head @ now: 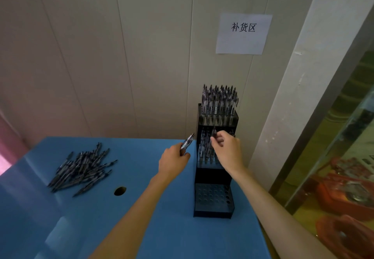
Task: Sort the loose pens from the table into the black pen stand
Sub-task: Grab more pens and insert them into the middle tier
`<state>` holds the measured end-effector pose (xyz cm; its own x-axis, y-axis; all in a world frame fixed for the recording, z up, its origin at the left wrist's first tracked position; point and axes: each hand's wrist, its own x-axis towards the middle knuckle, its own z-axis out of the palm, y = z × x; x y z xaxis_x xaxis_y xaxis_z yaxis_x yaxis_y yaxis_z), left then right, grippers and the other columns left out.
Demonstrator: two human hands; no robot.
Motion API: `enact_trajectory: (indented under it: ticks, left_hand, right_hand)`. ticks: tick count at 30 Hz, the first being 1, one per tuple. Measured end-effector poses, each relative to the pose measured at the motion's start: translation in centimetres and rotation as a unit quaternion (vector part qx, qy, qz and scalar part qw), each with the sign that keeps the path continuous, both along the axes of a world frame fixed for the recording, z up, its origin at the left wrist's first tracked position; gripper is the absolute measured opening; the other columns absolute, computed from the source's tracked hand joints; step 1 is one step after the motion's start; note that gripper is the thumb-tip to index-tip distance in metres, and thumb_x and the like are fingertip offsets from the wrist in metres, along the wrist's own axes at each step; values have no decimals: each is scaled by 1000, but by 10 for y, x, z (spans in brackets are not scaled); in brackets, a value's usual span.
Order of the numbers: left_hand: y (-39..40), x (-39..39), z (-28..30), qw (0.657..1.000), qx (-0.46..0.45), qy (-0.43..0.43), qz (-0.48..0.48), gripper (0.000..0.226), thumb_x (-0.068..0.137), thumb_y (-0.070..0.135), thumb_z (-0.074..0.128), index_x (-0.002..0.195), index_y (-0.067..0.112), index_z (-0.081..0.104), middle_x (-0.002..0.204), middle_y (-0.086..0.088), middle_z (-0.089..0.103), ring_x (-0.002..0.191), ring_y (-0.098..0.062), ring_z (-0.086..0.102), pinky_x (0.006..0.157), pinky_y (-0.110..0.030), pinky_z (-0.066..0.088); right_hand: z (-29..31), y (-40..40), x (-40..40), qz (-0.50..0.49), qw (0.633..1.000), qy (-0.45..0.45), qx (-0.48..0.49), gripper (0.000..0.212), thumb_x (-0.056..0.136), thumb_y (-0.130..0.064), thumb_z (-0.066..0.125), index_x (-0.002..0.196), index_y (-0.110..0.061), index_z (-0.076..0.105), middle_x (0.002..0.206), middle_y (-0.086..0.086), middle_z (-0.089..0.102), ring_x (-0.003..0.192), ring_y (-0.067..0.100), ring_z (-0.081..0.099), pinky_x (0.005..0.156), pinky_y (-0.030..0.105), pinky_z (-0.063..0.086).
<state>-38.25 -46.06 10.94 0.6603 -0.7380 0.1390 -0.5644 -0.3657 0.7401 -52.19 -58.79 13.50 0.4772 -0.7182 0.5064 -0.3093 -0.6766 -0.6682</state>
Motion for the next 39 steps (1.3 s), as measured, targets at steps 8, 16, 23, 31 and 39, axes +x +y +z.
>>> enact_trajectory:
  ticks: [8,16,23,31,39]
  left_hand:
    - [1,5,0,1000,-5,9,3,32,84,18,59,70,20,30,59,3,34,54,-18,28,55,-33,24]
    - [-3,5,-4,1000,0,11,-4,29,86,19,58,71,19,32,60,1,36,54,-17,28,54,-33,24]
    - [-7,1,-3,1000,2,15,-2,31,84,19,58,70,19,31,59,2,36,54,-18,29,55,-33,25]
    - [-11,-4,-1,1000,12,4,-14,31,85,19,58,70,19,32,60,1,38,54,-19,31,54,-32,26]
    - [-11,-11,-2,999,29,-12,-6,27,87,20,58,70,20,36,60,3,42,53,-17,35,51,-29,28]
  right_hand:
    - [-3,0,6,-22,1000,14,-3,11,94,-18,67,96,-7,68,83,2,72,69,11,66,70,31,59]
    - [-4,-1,5,0,999,45,21,8,93,-17,70,89,-10,68,78,-1,72,69,6,67,70,29,60]
    - [-21,0,2,7,995,90,47,17,92,-19,71,76,-13,69,64,-4,67,60,9,65,64,38,59]
    - [-25,-5,0,9,994,102,43,37,94,-25,68,60,-10,65,50,5,61,50,16,61,61,40,56]
    - [-5,9,-5,26,962,76,262,17,90,-18,71,76,-10,75,67,4,74,60,21,72,62,35,63]
